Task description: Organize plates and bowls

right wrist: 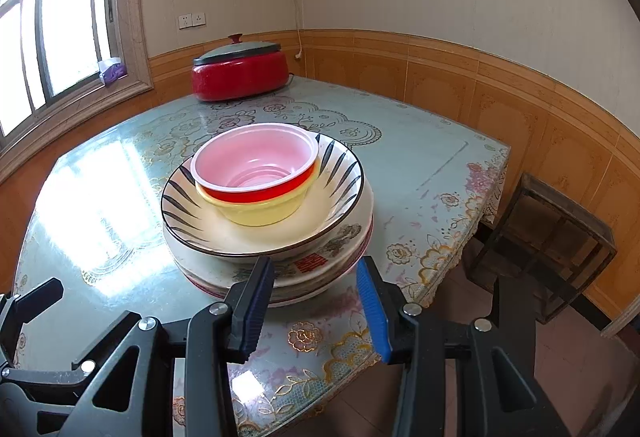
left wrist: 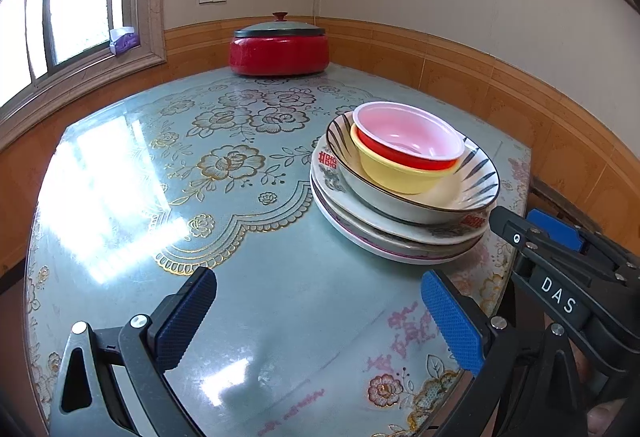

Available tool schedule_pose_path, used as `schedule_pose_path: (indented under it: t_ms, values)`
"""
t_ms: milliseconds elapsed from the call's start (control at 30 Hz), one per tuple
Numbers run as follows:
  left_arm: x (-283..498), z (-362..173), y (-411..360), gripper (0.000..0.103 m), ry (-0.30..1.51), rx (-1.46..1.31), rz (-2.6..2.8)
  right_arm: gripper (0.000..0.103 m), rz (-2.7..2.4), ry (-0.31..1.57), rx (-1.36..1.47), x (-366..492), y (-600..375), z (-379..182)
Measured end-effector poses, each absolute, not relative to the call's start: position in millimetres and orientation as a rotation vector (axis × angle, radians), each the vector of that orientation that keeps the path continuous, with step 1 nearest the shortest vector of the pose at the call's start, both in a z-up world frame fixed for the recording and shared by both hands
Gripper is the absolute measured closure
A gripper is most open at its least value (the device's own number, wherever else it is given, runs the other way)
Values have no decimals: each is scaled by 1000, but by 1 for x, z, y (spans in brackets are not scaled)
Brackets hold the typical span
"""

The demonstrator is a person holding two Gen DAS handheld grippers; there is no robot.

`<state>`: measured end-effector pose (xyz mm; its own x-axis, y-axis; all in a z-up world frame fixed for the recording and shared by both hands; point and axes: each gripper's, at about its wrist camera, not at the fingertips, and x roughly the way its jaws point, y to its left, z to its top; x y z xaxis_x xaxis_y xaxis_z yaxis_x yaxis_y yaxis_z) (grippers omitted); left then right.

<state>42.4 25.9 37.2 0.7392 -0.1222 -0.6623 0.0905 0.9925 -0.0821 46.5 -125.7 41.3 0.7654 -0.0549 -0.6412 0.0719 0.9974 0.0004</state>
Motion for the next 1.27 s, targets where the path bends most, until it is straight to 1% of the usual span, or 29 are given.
schedule_pose_path:
  t_ms: [433, 867, 933, 967, 1100, 1267]
  values:
    - [50, 41, 36, 0, 703, -82, -111, 60, -105, 667, 7, 47, -123, 45]
    - [50, 43, 43, 0, 686, -119, -134, 60, -99, 677, -23, 48, -115, 42]
    - [48, 44, 41, 3, 673, -101, -139, 60, -97, 686, -25, 48, -115, 40]
    - [48, 44, 39, 8, 673, -92, -147, 60, -96, 687, -25, 48, -114, 40]
    - [47, 43, 36, 12, 671, -71, -144, 60, -97, 686, -34, 47, -113, 39]
    - [45, 45, 35, 12, 655, -58, -138, 60, -104, 681, -36, 46, -114, 40]
